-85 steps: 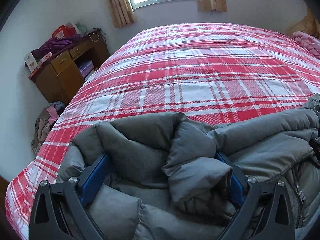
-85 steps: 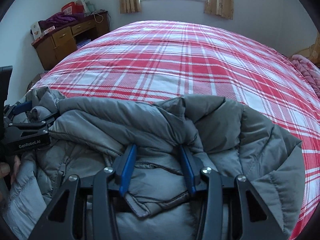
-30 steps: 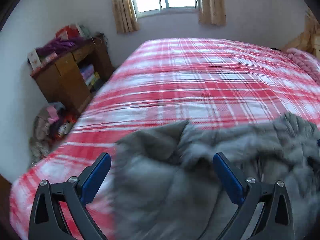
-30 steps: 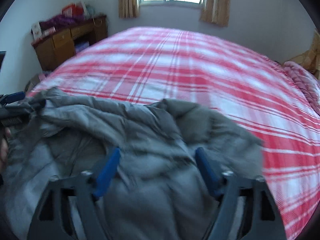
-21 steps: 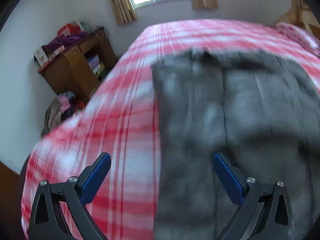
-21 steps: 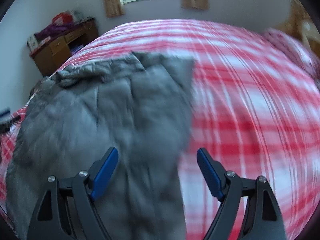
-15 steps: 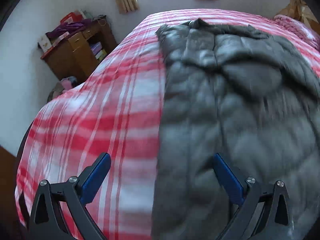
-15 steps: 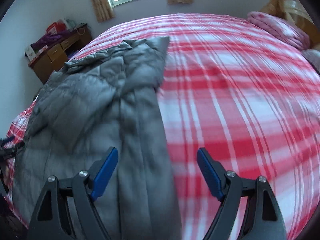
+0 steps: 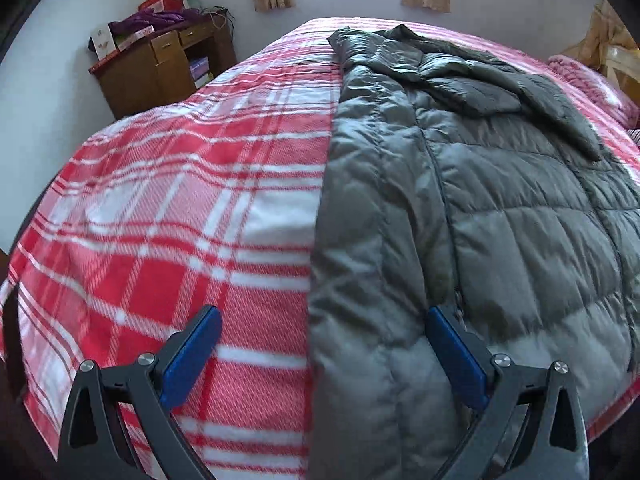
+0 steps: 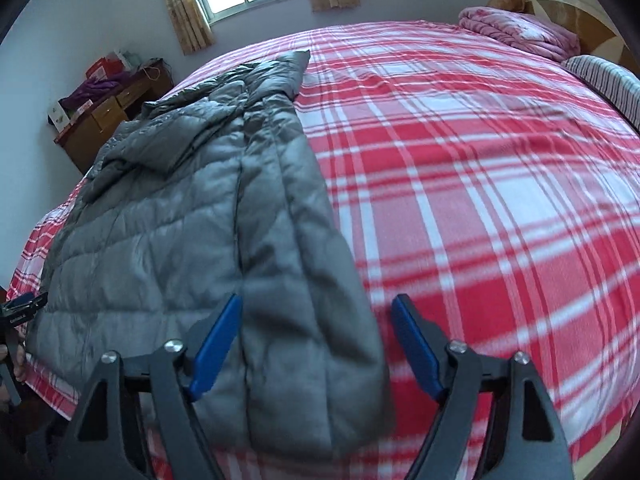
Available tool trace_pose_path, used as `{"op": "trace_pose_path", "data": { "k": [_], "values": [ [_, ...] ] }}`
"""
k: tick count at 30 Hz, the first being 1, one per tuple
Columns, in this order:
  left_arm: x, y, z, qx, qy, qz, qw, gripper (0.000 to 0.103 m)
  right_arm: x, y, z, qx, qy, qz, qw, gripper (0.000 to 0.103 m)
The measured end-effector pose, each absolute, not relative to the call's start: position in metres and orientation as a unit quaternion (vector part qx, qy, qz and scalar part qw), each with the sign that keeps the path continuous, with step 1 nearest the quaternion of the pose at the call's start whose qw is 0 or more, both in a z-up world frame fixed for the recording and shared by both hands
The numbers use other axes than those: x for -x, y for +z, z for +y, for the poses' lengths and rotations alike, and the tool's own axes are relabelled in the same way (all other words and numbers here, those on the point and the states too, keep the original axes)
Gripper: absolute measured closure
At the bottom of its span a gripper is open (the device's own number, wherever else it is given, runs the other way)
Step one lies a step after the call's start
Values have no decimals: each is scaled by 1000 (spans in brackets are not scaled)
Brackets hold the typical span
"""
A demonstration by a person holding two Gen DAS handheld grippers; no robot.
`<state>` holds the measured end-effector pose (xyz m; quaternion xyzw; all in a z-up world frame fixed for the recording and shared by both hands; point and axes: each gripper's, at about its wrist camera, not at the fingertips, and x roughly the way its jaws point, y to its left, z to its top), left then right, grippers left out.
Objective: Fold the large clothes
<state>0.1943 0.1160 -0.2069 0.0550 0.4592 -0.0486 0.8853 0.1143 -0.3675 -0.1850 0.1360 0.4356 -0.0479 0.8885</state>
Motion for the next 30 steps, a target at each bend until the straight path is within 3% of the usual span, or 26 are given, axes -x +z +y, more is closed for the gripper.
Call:
{"op": "trace_pose_path", "data": {
  "k": [1, 3, 4, 5, 6, 7, 15, 24, 30],
  "values": [
    [-191, -207, 117, -48, -54, 458, 886, 2, -109, -186, -366, -138, -44, 436, 888, 32],
    [-186, -206, 119, -29, -78, 462, 883, 20, -101, -188, -361, -138, -38, 437, 888, 46],
    [-185, -206, 118, -13, -102, 467, 878, 51, -98, -190, -359, -137, -32, 439, 887, 59],
    [-183, -203, 117, 0, -121, 466, 877, 73, -97, -190, -357, -139, -23, 442, 886, 66],
    [-180, -200, 114, -3, -126, 460, 879, 82, -96, -191, -356, -148, -14, 442, 885, 80],
    [-176, -195, 111, -10, -130, 453, 882, 94, -95, -189, -357, -163, 0, 440, 883, 87],
    [-143, -118, 132, 26, -181, 366, 912, 100, -70, -138, -352, -186, 20, 368, 911, 94],
    [-94, 8, 169, 67, -221, 231, 945, 100, -12, -10, -351, -182, 57, 224, 956, 95],
    [-154, 4, 160, 41, -213, 245, 945, 100, -40, 31, -361, -177, 53, 165, 969, 95]
  ]
}}
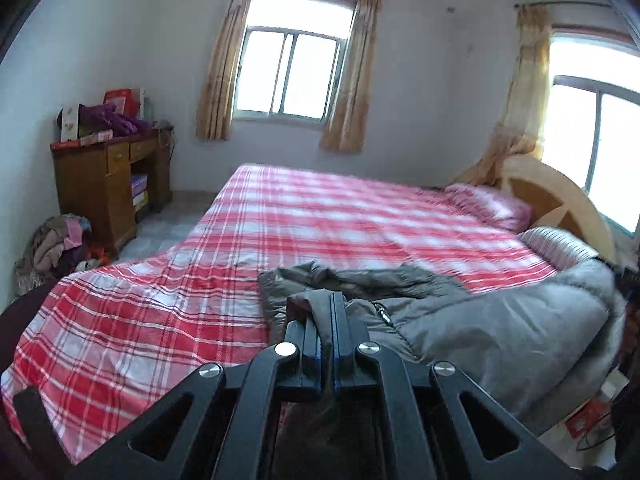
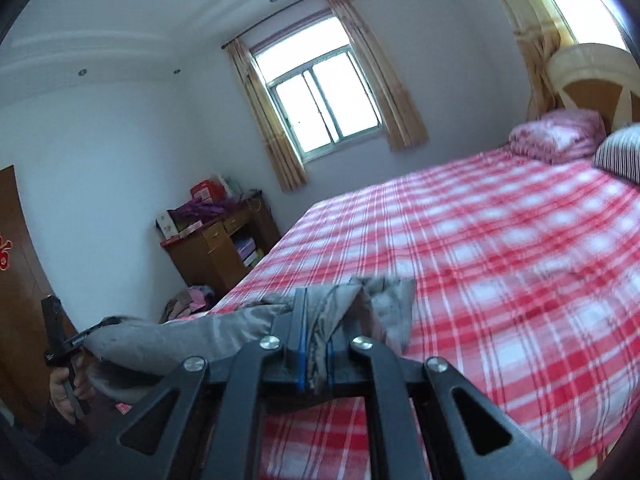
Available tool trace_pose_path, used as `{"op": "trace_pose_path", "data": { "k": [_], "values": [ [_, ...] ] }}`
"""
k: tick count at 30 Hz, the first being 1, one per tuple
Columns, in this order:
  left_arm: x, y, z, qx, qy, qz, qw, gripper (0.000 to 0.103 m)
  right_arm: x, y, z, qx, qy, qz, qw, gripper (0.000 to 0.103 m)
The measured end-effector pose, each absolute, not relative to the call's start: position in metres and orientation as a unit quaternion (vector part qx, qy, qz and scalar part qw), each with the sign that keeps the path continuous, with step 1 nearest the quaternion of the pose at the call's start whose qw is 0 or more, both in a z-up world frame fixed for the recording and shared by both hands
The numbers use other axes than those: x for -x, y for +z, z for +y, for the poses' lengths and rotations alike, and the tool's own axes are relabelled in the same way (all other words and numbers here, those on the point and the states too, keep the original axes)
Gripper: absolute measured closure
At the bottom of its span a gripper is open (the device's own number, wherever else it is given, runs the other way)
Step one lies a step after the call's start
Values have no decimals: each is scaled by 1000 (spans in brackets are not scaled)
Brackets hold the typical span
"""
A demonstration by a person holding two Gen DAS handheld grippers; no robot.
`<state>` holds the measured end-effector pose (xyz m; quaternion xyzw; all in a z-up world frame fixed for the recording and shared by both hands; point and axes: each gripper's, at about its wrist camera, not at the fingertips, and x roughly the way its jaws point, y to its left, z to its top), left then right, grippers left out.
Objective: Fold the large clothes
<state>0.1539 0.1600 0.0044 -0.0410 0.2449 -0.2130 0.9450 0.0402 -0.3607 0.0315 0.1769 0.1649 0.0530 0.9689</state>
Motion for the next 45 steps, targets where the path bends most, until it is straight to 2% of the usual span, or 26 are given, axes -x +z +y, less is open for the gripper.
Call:
{"op": "trace_pose_path", "data": {
  "k": [7, 11, 13, 18, 19, 20, 22, 24, 26, 27, 28, 30, 34, 38, 41, 45],
  "values": [
    [-286, -51, 147, 50, -189, 322, 926, 100, -167, 2, -390, -192, 19, 200, 961, 95],
    [-348, -73, 134, 54, -157, 349, 922, 96, -245, -27, -415, -202, -24, 231, 952, 95],
    [-367, -80, 132, 68, -148, 370, 915, 95, -270, -42, -427, -205, -40, 249, 946, 95],
    [-396, -78, 142, 110, -140, 364, 914, 92, -328, -71, -440, -180, -71, 278, 941, 95],
    [-400, -75, 145, 112, -126, 358, 918, 77, -334, -75, -442, -177, -74, 281, 940, 95],
    [-403, -71, 146, 108, -103, 350, 925, 45, -344, -81, -446, -176, -76, 286, 939, 95],
    [-402, -63, 153, 97, -42, 317, 943, 10, -361, -92, -451, -176, -84, 296, 935, 95],
    [-396, -58, 156, 99, -3, 288, 953, 9, -381, -104, -457, -178, -87, 306, 931, 95],
    [-391, -55, 149, 84, 20, 284, 955, 9, -396, -111, -459, -185, -96, 314, 926, 88],
    [-383, -50, 138, 61, 54, 275, 958, 9, -404, -115, -460, -186, -103, 325, 922, 74],
    [-375, -47, 128, 46, 60, 263, 962, 9, -410, -116, -460, -190, -104, 330, 919, 46],
    [-355, -42, 97, 1, 56, 228, 972, 9, -406, -110, -456, -193, -120, 311, 923, 21],
    [-338, -49, 32, -85, 29, 201, 976, 9, -397, -90, -425, -129, -148, 298, 934, 21],
    [-338, -69, -35, -185, -34, 188, 964, 8, -398, -83, -360, -73, -67, 305, 947, 21],
    [-358, -88, -59, -225, -29, 189, 955, 8, -421, -101, -315, -8, -5, 351, 936, 23],
    [-421, -124, -54, -215, 31, 249, 944, 8, -454, -138, -319, 18, -38, 385, 922, 24]
  ]
}}
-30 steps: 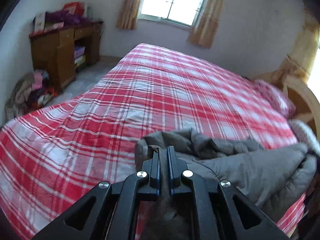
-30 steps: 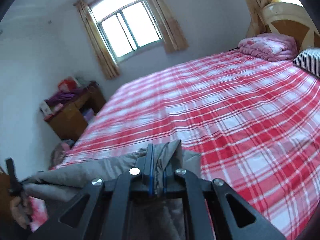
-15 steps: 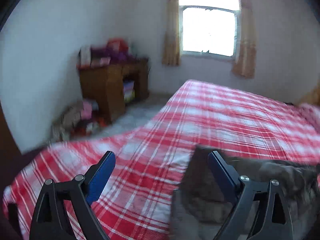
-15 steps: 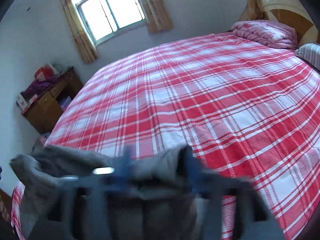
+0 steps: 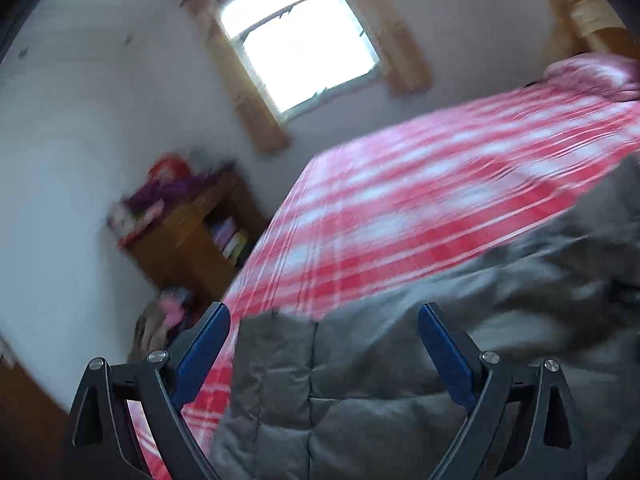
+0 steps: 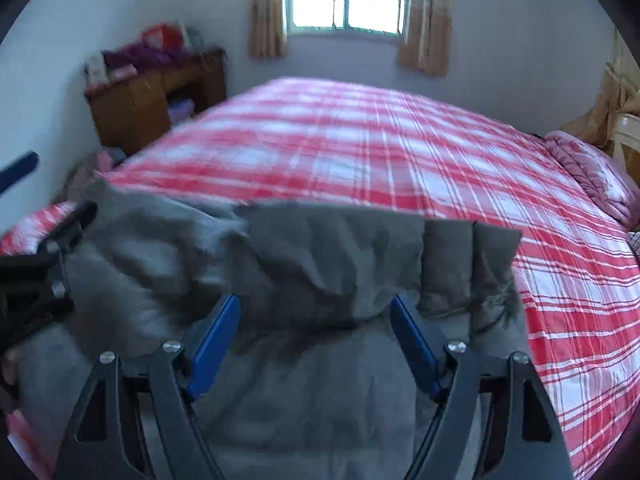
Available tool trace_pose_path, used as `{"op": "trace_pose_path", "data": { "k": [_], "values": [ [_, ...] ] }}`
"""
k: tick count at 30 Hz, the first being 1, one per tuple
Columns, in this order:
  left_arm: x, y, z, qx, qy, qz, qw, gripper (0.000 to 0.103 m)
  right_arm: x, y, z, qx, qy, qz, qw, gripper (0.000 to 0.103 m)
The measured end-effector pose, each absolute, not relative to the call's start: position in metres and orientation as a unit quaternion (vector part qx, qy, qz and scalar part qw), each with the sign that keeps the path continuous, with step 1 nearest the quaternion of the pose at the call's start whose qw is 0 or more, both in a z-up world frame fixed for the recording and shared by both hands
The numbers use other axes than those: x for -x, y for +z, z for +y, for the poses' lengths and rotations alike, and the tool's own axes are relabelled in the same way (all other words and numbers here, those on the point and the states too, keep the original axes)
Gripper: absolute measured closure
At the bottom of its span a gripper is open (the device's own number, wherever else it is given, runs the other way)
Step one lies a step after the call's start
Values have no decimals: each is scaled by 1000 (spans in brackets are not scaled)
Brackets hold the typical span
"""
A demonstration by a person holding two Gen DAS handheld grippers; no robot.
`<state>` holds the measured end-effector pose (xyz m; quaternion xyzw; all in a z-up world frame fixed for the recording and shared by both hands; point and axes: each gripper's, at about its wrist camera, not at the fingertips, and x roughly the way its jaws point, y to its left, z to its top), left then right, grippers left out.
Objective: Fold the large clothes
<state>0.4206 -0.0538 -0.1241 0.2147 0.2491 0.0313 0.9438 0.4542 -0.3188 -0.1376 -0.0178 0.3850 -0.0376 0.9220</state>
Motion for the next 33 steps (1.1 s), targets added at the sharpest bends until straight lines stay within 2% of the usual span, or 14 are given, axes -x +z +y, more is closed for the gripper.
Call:
{"op": "trace_pose_path", "data": {
  "k": [3, 5, 14, 33],
  "values": [
    [-466, -153, -27, -152, 74, 328, 929, 8, -470, -162, -342, -7, -72, 395, 916, 23],
    [-478, -161, -15, -116, 73, 342, 930, 8, -470, -173, -358, -49, -72, 392, 916, 24],
    [-490, -183, -18, -104, 74, 358, 925, 1, -478, -184, -369, -80, -75, 384, 917, 23],
    [-506, -198, -33, -144, 84, 381, 909, 1, -492, -197, -376, -100, -87, 410, 902, 23]
  ]
}}
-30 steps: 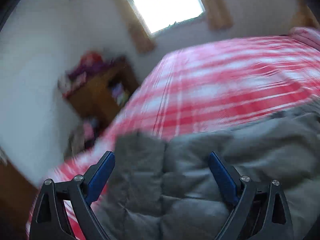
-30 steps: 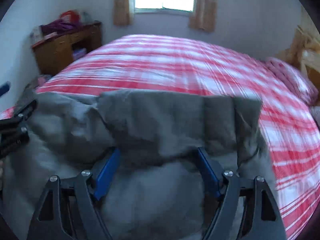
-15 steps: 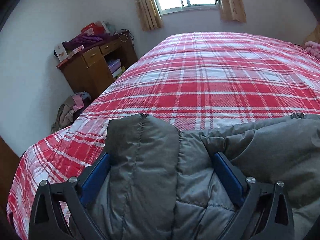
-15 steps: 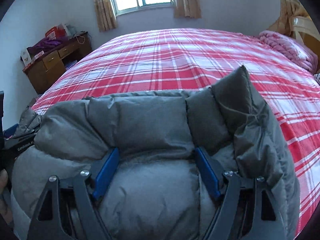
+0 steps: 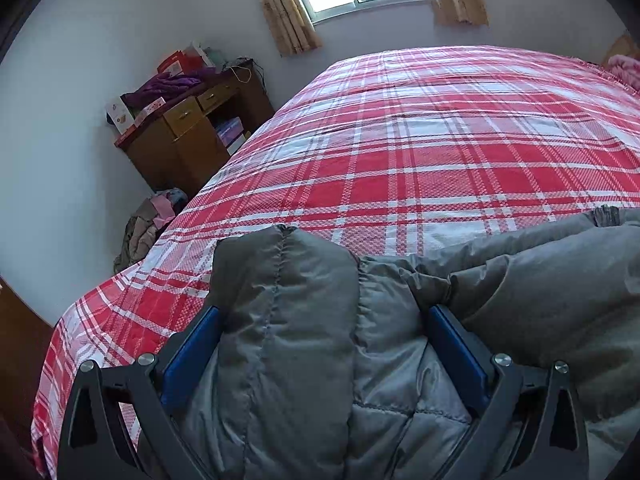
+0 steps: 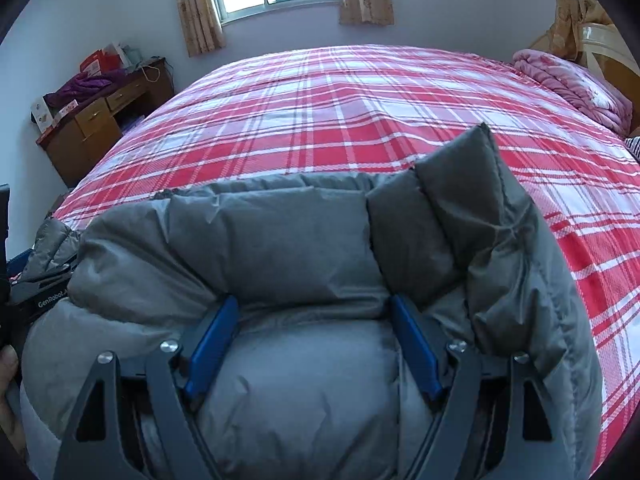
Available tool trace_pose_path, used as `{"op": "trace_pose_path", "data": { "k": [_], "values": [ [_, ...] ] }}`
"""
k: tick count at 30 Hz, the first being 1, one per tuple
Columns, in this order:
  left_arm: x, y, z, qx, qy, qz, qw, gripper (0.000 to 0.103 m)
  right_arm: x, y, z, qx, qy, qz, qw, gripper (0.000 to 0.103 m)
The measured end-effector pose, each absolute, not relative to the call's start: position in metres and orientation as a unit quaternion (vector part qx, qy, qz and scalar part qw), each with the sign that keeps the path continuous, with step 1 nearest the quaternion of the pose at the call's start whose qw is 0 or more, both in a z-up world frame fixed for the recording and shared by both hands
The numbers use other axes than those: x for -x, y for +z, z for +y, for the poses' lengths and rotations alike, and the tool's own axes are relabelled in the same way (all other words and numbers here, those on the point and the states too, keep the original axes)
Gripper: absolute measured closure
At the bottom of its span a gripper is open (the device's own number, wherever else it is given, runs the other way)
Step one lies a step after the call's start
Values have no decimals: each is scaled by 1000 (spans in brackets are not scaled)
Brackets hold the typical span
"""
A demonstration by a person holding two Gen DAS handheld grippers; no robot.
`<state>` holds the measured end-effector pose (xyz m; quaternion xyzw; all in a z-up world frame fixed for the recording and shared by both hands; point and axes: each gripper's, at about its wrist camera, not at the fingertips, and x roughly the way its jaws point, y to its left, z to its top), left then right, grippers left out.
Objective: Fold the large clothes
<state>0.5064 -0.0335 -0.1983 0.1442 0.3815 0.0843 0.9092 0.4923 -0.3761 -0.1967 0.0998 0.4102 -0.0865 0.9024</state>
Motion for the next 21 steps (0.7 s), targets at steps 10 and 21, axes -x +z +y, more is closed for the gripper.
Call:
{"op": "trace_pose_path", "data": {
  "k": [10, 21],
  "values": [
    [-507, -200, -36, -154, 88, 382, 907, 1, -496, -200, -377, -101, -90, 416, 899, 23],
    [-492, -173, -27, -142, 98, 388, 905, 1, -503, -201, -372, -76, -103, 431, 893, 22]
  ]
}}
